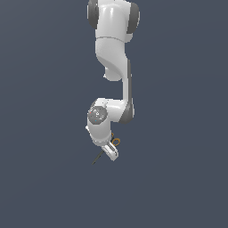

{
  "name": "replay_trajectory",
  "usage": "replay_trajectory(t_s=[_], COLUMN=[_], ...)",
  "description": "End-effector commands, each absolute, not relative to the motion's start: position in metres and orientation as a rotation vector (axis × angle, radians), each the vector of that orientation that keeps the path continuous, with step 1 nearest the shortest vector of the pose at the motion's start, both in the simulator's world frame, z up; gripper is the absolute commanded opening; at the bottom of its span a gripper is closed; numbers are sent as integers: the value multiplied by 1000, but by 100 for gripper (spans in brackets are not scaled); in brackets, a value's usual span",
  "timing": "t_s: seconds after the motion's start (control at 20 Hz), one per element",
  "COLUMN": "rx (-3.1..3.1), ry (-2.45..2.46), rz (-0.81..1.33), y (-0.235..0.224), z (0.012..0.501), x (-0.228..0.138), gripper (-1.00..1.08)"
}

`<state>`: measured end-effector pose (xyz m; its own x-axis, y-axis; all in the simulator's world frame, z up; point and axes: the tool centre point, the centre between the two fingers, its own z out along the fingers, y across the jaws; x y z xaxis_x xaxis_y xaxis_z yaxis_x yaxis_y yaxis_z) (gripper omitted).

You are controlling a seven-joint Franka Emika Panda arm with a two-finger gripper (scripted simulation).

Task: Pick up the object and move it to a goal position.

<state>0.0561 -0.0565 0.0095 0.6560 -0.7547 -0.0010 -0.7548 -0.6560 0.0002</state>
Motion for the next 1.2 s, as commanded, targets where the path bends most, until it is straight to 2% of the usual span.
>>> replay_trajectory(t_s=[0.0, 0.05, 0.75, 1.15], rx=[-2858, -2858, -2857, -2857], ry=[1304, 1304, 1306, 1306], rz=[0, 0, 0, 0], y=[-57, -57, -58, -61], z=[8, 8, 14, 48], x=[57, 57, 56, 51], gripper=[100, -100, -100, -100])
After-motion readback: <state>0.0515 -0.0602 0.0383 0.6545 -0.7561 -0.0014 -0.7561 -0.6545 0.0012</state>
